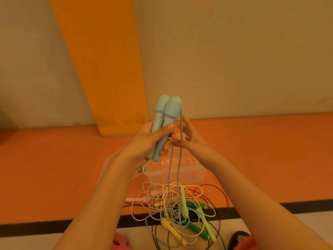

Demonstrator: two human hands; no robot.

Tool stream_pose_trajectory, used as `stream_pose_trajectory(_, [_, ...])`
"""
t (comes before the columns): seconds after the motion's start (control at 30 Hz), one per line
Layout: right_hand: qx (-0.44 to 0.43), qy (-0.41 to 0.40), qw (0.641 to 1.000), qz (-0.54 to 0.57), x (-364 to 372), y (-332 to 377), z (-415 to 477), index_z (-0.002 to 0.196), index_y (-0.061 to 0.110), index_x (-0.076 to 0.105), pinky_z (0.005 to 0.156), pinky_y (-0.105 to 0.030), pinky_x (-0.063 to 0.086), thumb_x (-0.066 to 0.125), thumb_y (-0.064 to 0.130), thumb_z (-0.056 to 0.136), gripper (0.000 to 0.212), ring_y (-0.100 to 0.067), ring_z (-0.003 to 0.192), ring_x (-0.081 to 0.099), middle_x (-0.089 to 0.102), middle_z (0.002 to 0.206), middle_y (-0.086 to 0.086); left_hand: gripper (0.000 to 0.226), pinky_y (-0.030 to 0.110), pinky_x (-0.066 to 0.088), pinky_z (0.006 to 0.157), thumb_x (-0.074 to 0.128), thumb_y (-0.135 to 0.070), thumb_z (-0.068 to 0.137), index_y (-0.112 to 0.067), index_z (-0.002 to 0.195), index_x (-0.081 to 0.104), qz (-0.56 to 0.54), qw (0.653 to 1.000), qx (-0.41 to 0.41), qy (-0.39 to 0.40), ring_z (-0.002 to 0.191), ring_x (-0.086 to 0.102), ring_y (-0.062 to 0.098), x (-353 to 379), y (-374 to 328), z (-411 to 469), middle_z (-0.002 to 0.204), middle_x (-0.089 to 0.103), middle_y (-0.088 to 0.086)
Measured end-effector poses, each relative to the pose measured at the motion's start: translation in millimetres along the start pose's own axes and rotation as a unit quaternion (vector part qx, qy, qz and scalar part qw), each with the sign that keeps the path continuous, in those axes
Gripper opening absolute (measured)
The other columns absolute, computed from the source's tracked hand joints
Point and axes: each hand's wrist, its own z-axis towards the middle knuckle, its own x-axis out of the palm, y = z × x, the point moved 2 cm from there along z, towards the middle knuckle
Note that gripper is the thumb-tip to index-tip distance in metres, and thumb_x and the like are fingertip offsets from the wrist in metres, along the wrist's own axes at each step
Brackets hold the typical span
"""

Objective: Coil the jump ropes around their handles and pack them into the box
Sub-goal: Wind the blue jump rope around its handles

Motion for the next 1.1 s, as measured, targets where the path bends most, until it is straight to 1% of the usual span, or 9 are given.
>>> stream_pose_trajectory(0.1, [-0.015,0.079,0.996,0.04,15.2,3.9,-3.1,0.126,0.018,0.05,0.095,-0.026,0.047,0.067,0.01,0.086,0.045,-0.012,0.115,0.057,0.064,0.113,0.001,0.019,0.02,0.036,0.039,0.064,-0.02,0.083,-0.005,0.082,0.054,-0.003,1.0,0.002,0.007,0.039,0.043,0.012,-4.7,0.5,-0.5,0.062,0.057,0.005])
stream_pose_trajectory(0.2, [0.015,0.118,0.992,0.045,24.5,5.0,-10.5,0.097,0.014,0.06,0.089,-0.038,0.052,0.061,0.018,0.091,0.008,-0.02,0.083,0.066,0.064,0.084,-0.005,0.018,0.02,0.036,0.039,0.064,-0.017,0.087,-0.005,0.08,0.053,0.023,0.999,0.006,-0.024,0.04,0.043,0.012,-10.6,0.5,-1.2,0.058,0.056,0.004])
stream_pose_trajectory(0.3, [0.085,0.122,0.988,0.042,20.6,1.4,-14.7,0.097,0.012,0.06,0.08,-0.034,0.054,0.048,0.024,0.099,0.017,-0.022,0.074,0.064,0.057,0.074,-0.004,0.011,0.02,0.038,0.039,0.057,-0.01,0.091,-0.004,0.084,0.051,0.044,0.994,0.024,-0.099,0.042,0.048,0.009,-25.4,-0.1,-0.4,0.055,0.059,-0.003])
stream_pose_trajectory(0.4, [0.127,0.141,0.981,-0.036,17.4,-7.5,-19.5,0.09,0.012,0.058,0.091,-0.043,0.05,0.037,0.024,0.103,0.028,-0.024,0.08,0.065,0.063,0.077,-0.008,0.01,0.021,0.041,0.043,0.061,-0.009,0.09,-0.007,0.088,0.052,0.05,0.987,0.037,-0.149,0.049,0.051,0.01,-41.7,3.7,-0.6,0.061,0.06,-0.002])
stream_pose_trajectory(0.53, [0.116,0.111,0.986,-0.054,15.2,-3.5,-20.5,0.085,0.01,0.054,0.084,-0.042,0.053,0.034,0.019,0.104,0.029,-0.023,0.076,0.068,0.067,0.078,-0.012,0.019,0.022,0.042,0.045,0.066,-0.006,0.087,-0.006,0.098,0.05,0.07,0.981,0.016,-0.18,0.051,0.052,0.011,-50.6,17.3,-1.4,0.066,0.055,0.004])
stream_pose_trajectory(0.67, [0.047,-0.01,0.995,0.091,4.3,19.3,-13.2,0.087,0.006,0.055,0.067,-0.033,0.059,0.04,0.015,0.102,0.023,-0.021,0.077,0.07,0.068,0.074,-0.009,0.023,0.02,0.045,0.047,0.067,-0.001,0.084,-0.007,0.102,0.053,0.055,0.986,-0.011,-0.16,0.061,0.063,0.009,-41.4,35.4,-0.9,0.084,0.063,0.008])
stream_pose_trajectory(0.8, [-0.013,-0.062,0.976,0.21,-4.1,39.0,-7.1,0.087,0.008,0.056,0.071,-0.034,0.059,0.042,0.015,0.1,0.02,-0.016,0.077,0.067,0.065,0.074,-0.006,0.031,0.022,0.048,0.049,0.069,0.002,0.082,-0.016,0.103,0.056,0.038,0.992,-0.041,-0.116,0.073,0.067,0.019,-20.9,56.6,0.4,0.088,0.071,0.003])
stream_pose_trajectory(0.9, [-0.023,-0.079,0.976,0.2,-5.5,40.8,-5.3,0.085,0.01,0.058,0.072,-0.03,0.059,0.044,0.015,0.1,0.021,-0.012,0.073,0.066,0.065,0.066,0.001,0.034,0.022,0.049,0.052,0.066,0.0,0.085,-0.016,0.112,0.053,0.018,0.995,-0.066,-0.079,0.078,0.07,0.017,-9.7,63.3,2.4,0.097,0.072,0.01])
stream_pose_trajectory(1.1, [-0.03,-0.104,0.98,0.168,-8.7,32.0,-4.2,0.085,0.011,0.063,0.066,-0.021,0.054,0.048,0.013,0.098,0.02,-0.008,0.07,0.062,0.063,0.073,0.0,0.038,0.022,0.05,0.051,0.068,0.005,0.082,-0.008,0.113,0.051,0.031,0.994,-0.087,-0.065,0.067,0.07,0.015,-5.4,67.2,8.3,0.078,0.071,0.006])
